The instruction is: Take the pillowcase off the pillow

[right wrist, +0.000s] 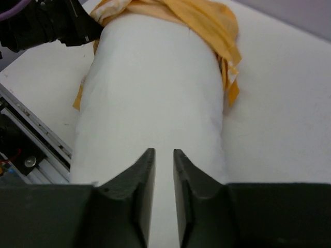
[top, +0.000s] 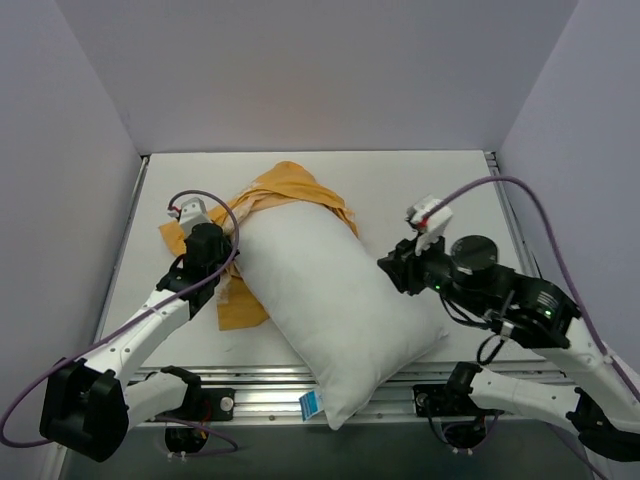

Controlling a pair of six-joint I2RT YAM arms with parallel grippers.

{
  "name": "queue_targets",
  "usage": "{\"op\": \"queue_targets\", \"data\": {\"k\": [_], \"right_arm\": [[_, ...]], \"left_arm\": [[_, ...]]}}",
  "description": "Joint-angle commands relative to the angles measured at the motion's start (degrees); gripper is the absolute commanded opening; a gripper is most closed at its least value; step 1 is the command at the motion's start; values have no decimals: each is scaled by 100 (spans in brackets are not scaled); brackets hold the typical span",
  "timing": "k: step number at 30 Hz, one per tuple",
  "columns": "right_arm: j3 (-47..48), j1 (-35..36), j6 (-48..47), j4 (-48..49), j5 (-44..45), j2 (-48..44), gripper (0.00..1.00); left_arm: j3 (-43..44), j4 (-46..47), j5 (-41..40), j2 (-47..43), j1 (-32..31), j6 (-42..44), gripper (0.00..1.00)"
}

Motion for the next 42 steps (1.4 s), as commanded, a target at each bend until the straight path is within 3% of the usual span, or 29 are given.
{"op": "queue_targets", "data": {"k": [1,2,3,6,9,12,17,21,25,30,35,37,38,40,42], "right_arm": [[-512,10,74,372,-350,770,28],[-600,45,65,547,-394,875,38],[-662,184,39,836,-325,1094,57],[-602,571,-49,1119,105,1647,79],[-268,1055,-234,1217,676,2218,90],[-13,1854,-506,1304,1808,2711,98],[75,2847,-753,1410,3171,3546,100],[-109,3094,-735,1454,4130,4179,100],[-302,3139,-577,1463,5088,4874,100],[-636,3087,-568,1876,5423,5613,100],[-585,2586,581,1045,6661,6096,99],[-444,2358,1421,238,7091,6176,82],[-260,2313,1775,-81,7250,6228,47],[-22,2243,2470,-740,7497,6255,4],[258,2225,2860,-1322,7612,6220,0]], "left_arm": [[156,626,971,4,-203,100,10],[191,573,1086,-22,-299,100,9],[217,538,1201,-74,-361,109,10],[252,442,1623,-197,-572,153,10],[323,319,1852,-268,-731,232,10],[358,318,2063,-347,-784,284,9],[349,107,2142,-470,-819,460,9],[297,63,2125,-532,-819,478,8],[244,81,2134,-558,-819,469,8],[217,11,2063,-541,-810,496,8],[217,-86,1932,-567,-784,531,8],[200,-104,1923,-550,-749,522,8],[209,-130,1940,-523,-740,513,8],[226,-156,1949,-506,-705,513,8],[296,-244,1905,-488,-661,548,8]]}}
